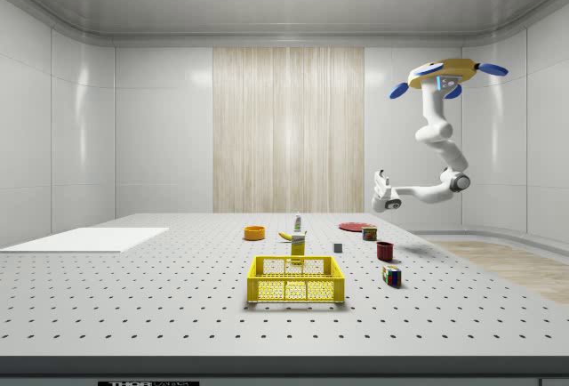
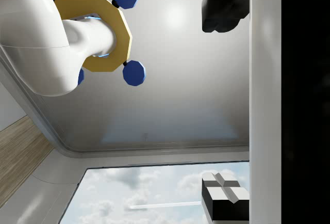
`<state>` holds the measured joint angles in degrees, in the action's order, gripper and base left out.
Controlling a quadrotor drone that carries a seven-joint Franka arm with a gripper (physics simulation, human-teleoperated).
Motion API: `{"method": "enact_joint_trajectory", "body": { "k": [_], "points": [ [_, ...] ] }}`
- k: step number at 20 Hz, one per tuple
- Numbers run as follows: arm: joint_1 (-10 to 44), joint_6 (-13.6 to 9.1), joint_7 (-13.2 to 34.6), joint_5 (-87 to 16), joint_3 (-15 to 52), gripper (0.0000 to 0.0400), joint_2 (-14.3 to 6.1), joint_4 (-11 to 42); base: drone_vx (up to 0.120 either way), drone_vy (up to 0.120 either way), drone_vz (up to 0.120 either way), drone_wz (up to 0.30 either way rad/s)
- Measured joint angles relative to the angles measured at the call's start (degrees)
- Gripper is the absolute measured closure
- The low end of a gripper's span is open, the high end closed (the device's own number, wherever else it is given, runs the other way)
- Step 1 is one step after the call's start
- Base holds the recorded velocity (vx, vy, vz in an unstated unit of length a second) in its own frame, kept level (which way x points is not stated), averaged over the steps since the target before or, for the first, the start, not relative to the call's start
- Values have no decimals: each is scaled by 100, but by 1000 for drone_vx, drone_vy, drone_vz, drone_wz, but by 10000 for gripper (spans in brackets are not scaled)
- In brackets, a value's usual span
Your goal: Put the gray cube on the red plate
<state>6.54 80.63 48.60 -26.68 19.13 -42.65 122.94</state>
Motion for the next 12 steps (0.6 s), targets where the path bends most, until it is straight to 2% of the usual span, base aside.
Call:
{"method": "enact_joint_trajectory", "body": {
  "k": [3, 7, 9, 12],
  "points": [
    [359, 75, 287, -1488, 970, 0, -143, 626, 120, 0, -120, 0],
    [1109, 99, 1005, -4026, 2429, 0, -451, 2025, 120, 0, -120, 0],
    [1634, -18, 1500, -5287, 3073, 0, -618, 2750, 120, 0, -120, 0],
    [2557, -370, 2263, -6810, 3837, 0, -852, 3548, 120, 0, -120, 0]
  ]
}}
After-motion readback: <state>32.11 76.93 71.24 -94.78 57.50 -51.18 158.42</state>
